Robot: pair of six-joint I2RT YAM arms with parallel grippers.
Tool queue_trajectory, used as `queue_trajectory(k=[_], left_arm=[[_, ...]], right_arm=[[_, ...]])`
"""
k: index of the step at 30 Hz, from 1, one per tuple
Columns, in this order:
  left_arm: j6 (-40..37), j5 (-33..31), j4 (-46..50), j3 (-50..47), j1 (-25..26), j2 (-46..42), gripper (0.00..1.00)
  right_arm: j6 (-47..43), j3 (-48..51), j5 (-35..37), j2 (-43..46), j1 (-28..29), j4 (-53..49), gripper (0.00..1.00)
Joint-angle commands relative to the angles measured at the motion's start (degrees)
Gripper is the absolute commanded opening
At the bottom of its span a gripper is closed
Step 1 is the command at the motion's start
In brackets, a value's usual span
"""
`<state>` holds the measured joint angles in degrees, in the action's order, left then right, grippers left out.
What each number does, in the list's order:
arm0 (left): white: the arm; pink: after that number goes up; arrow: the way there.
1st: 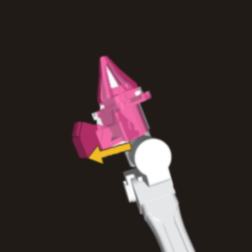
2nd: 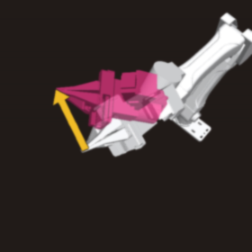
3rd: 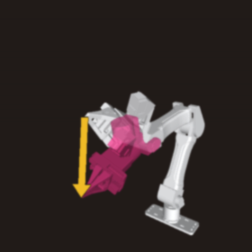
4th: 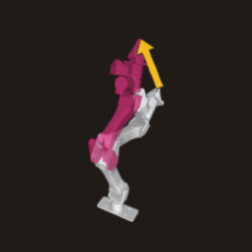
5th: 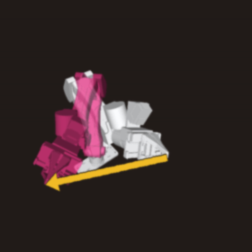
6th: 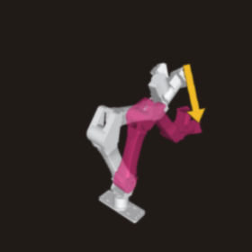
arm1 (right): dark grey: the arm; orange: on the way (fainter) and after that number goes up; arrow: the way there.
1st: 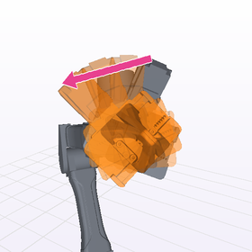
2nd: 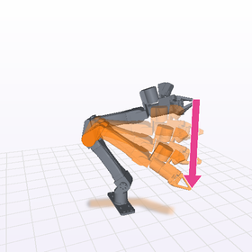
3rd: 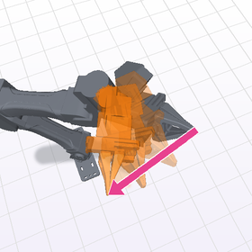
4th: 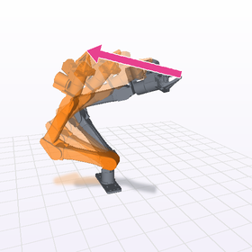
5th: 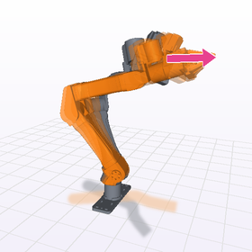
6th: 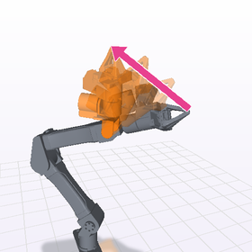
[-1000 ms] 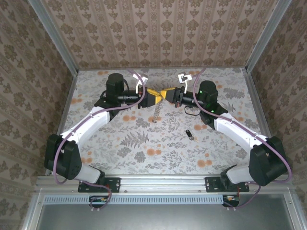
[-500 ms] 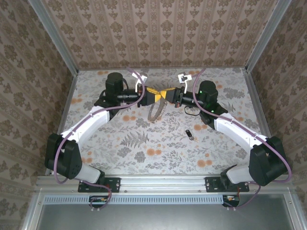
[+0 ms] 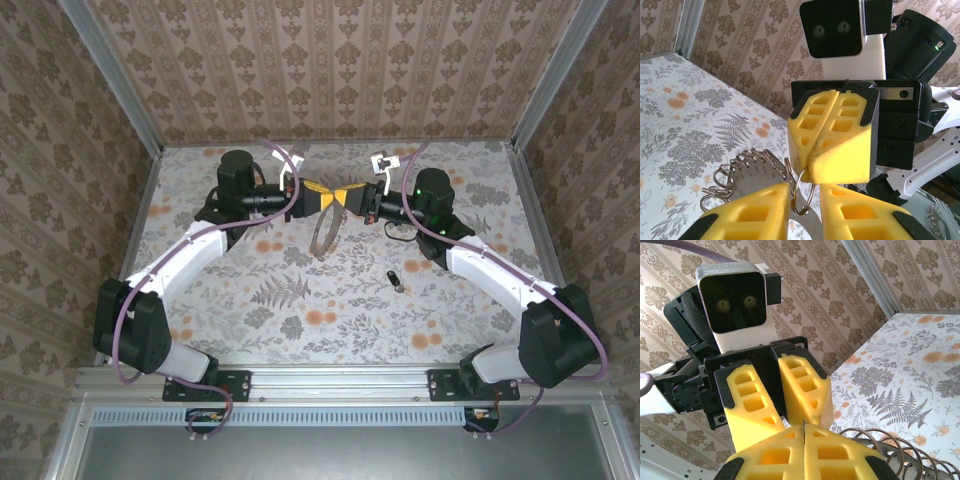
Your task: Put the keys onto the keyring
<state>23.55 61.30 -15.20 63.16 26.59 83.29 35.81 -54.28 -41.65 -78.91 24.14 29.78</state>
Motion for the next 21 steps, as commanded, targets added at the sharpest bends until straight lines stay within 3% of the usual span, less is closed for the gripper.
queue_trajectory(k=[1, 11, 15, 16, 19, 21], left_arm=[[0.3, 1.6, -2.0, 0.3, 0.2, -1.1, 0.21], [-1.9, 1.5, 0.6, 1.4, 1.3, -0.6, 0.00], [-4.5, 0.2, 3.8, 2.3, 1.9, -0.5, 0.00], [-5.3, -0.5, 4.9, 2.7, 1.9, -0.5, 0.00], [-7.8, -3.4, 8.0, 3.5, 1.8, -0.7, 0.00], [-9.5, -5.1, 10.3, 4.3, 1.8, -1.0, 0.00]], right_arm=[[-0.9, -0.5, -0.6, -0.4, -0.1, 1.7, 0.00], [-1.0, -0.7, -0.3, -0.4, -0.1, 1.5, 0.00], [-0.7, -1.5, 0.4, -0.4, -0.2, -0.2, 0.00], [-0.5, -1.8, 1.4, -0.4, -0.4, -1.5, 0.05], [0.2, -2.0, 4.5, 1.7, -1.6, -5.4, 0.40], [0.3, -2.4, 7.0, 3.7, -2.6, -9.6, 0.54]])
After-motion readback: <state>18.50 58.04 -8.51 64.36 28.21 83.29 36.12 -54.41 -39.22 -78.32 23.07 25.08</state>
